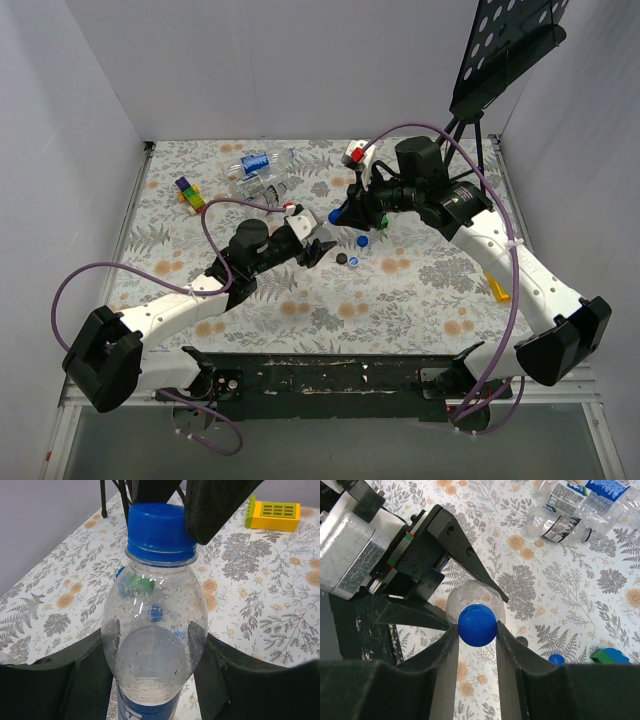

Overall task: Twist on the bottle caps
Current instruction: Screw the bottle cap onto the plastic bottle.

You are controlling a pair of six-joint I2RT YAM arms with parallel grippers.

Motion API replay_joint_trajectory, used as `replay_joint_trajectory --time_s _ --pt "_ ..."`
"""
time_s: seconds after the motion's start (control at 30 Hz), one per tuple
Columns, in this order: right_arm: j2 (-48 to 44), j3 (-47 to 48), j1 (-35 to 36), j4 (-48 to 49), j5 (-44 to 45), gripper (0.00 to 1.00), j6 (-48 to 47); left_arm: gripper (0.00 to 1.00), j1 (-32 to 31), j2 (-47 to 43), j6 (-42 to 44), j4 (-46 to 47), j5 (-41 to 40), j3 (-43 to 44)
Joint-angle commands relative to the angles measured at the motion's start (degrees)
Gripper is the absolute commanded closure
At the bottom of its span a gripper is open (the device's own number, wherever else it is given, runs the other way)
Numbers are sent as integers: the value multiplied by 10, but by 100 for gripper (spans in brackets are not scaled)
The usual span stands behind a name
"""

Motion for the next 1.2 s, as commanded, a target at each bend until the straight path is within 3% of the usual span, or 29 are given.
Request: replay_joint_trajectory --time_s 0.0,0.17,0.47,0.7,0.83,0.87,1.0,1.07,1.17 --pt "-39 -22 4 65 29 55 84 94 -1 -12 -7 46 -31 7" --pt "-51 -40 4 112 36 39 116 94 -1 -10 -27 53 -24 6" --pt "-45 -62 4 164 25 37 154 94 -2 -5 -46 56 -7 9" --pt "-35 -68 4 176 12 60 164 94 -2 1 -56 58 -1 11" --pt "-33 -68 4 166 23 95 160 91 -2 2 -63 56 -5 12" --pt "-34 -67 5 163 28 99 156 89 -2 2 -64 56 -8 12" --pt "-39 -65 4 144 36 99 145 82 -1 1 -70 54 -20 16" --pt "-42 -62 4 140 45 99 142 67 -2 2 -76 54 -25 16" --pt "-44 -56 4 129 61 99 134 57 -2 2 -79 51 -26 18"
